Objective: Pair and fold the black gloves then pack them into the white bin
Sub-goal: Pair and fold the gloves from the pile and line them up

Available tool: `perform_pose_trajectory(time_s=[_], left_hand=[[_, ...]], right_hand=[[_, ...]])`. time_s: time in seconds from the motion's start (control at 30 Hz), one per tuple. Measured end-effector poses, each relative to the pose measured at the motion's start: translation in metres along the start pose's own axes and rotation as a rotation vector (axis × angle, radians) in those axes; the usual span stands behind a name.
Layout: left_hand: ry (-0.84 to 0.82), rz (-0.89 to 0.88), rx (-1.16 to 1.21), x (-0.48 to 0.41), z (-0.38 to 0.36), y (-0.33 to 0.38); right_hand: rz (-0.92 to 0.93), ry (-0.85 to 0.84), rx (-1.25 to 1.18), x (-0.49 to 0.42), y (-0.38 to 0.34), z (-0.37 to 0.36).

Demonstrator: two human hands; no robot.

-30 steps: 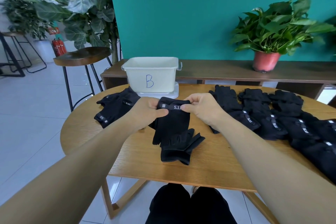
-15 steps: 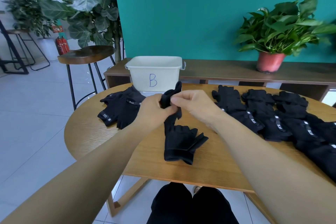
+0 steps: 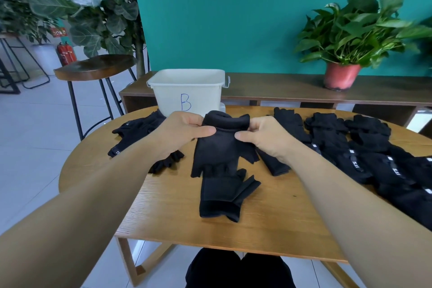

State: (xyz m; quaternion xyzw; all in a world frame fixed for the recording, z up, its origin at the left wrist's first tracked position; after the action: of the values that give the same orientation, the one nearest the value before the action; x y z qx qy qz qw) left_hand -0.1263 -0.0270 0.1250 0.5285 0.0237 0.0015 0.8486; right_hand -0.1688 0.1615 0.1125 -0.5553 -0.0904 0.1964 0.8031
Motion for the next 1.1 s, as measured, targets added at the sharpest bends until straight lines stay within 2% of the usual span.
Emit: perform_pose_trajectory(time_s=[0.13,0.5,0.87,0.93,1.1], left_hand=[[0.074,0.018,-0.024,-0.026,0.007,-0.012],[0.091,0.033,-0.079,-0.077,-0.007,-0.052],[0.009,-0.075,-0.094,-0.024,-0.026,-0.061],[-0.017,-0.094,-0.129,-0.011,-0.026,-0.067],[-0.057,-0.146,-0.212,0.021,-0.037,-0.092]], right_hand=[[0.02,0.057,0.134,-0.028,0.012,0.012],[0.092,0.14,0.386,-0.067,0.061,0.013],[0.333,0.123,0.603,-0.007,0.058,-0.002],[0.318,0.109,0.685,0.01,0.058,-0.008],[0.467,0.082,0.915,0.044,0.069,-0.033]])
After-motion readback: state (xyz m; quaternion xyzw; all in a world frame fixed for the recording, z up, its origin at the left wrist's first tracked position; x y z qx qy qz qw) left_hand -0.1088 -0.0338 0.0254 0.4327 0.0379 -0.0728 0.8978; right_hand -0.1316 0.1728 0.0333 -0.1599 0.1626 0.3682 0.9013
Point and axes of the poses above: each hand's wrist, its own x-axis away from the middle knuckle, its own z-axis out of the back of the hand, y = z × x, the point moved 6 cm from there along -x, towards the middle knuckle
